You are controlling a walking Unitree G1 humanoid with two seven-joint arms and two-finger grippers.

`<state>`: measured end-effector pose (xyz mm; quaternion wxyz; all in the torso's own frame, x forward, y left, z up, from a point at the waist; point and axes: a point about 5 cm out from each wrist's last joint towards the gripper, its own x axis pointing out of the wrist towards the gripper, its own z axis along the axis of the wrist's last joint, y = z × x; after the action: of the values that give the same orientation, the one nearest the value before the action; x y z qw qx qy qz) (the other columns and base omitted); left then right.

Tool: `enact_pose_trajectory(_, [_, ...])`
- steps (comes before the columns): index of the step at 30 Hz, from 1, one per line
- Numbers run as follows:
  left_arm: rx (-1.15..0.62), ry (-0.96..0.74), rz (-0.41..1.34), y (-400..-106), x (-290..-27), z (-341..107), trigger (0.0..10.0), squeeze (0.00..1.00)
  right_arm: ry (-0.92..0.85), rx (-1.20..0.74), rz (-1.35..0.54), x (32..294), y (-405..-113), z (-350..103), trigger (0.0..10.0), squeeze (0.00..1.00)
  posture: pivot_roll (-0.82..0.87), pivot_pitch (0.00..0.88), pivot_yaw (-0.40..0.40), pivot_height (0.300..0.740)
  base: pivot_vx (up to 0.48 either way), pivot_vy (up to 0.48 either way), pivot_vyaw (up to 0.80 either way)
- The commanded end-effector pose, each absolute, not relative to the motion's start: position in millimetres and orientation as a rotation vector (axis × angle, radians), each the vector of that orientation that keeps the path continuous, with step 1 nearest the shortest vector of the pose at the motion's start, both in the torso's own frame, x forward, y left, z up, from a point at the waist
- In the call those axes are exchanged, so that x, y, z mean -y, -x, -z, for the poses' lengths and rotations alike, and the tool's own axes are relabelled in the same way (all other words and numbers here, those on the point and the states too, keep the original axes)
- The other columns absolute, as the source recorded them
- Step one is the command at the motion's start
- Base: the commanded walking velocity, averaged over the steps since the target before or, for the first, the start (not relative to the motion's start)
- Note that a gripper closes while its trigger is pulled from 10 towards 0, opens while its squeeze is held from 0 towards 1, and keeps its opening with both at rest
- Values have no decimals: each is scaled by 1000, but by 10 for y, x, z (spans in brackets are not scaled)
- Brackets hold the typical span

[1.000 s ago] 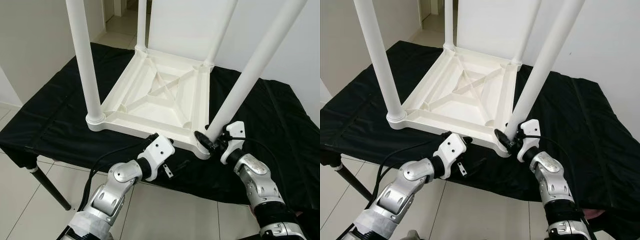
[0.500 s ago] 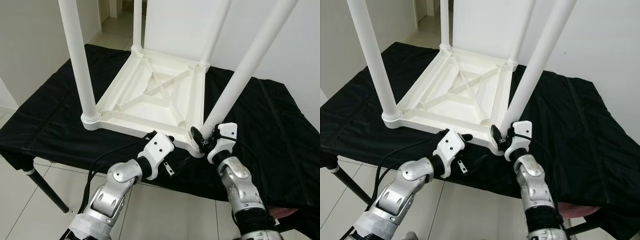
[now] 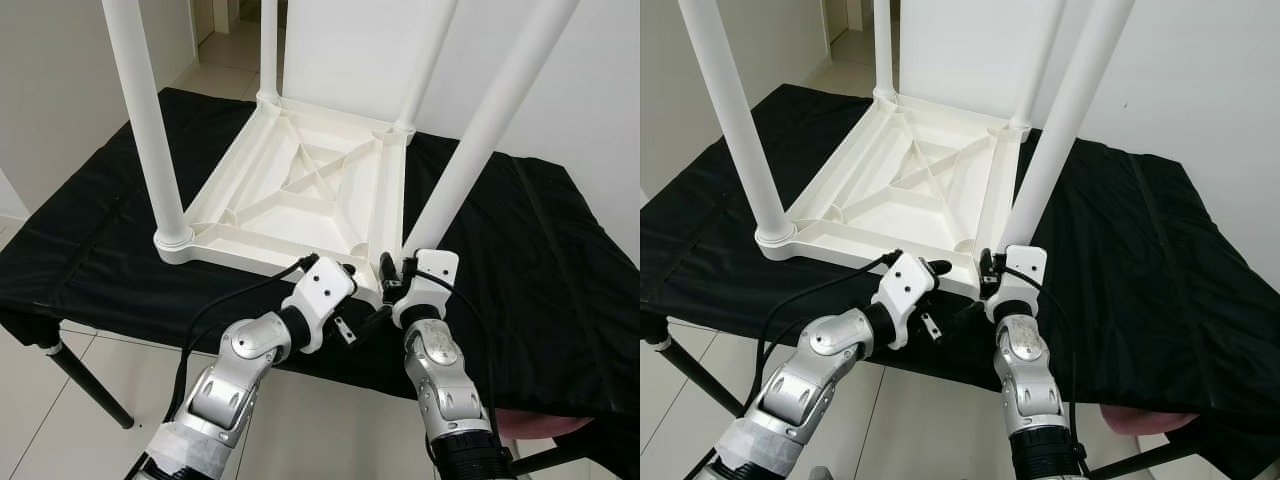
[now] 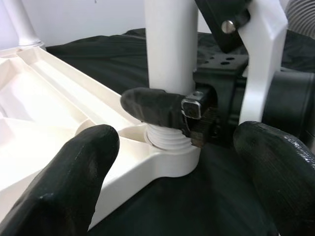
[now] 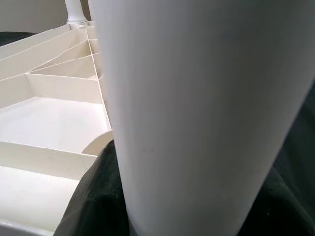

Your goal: Building children table

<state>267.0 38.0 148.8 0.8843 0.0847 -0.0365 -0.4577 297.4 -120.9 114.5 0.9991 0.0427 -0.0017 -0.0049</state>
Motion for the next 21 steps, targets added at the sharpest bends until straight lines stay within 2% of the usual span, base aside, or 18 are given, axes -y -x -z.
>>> enact_pose_trajectory(1, [93, -181, 823, -2757, -408, -1521, 10000, 0, -86, -98, 0, 1164, -2945, -944, 10000, 0, -26, 0, -67, 740, 0, 0, 0])
enact_pose_trajectory(6, [96, -182, 819, -2768, -414, -1530, 10000, 0, -94, -77, -13, 1173, -2966, -980, 10000, 8, -26, 0, -67, 740, 0, 0, 0])
enact_pose_trajectory(7, [101, -186, 815, -2786, -425, -1546, 10000, 0, -97, -49, -51, 1199, -2995, -1019, 10000, 1000, -24, 0, -71, 740, 0, 0, 0])
enact_pose_trajectory(12, [106, -193, 810, -2803, -437, -1560, 10000, 0, -97, -24, -106, 1242, -3023, -1055, 10000, 1000, -18, 0, -75, 740, 0, 0, 0])
enact_pose_trajectory(15, [103, -199, 809, -2813, -443, -1570, 10000, 0, -79, -4, -234, 1314, -3059, -1109, 10000, 1000, -11, 0, -76, 740, 0, 0, 0])
enact_pose_trajectory(16, [101, -198, 820, -2802, -431, -1566, 10000, 0, -71, -5, -305, 1339, -3078, -1125, 10000, 0, -7, 0, -78, 740, 0, 0, 0])
enact_pose_trajectory(21, [110, -209, 841, -2773, -391, -1572, 10000, 0, 11, 21, -459, 1408, -3163, -1180, 10000, 0, 16, 0, -86, 740, 0, 0, 0])
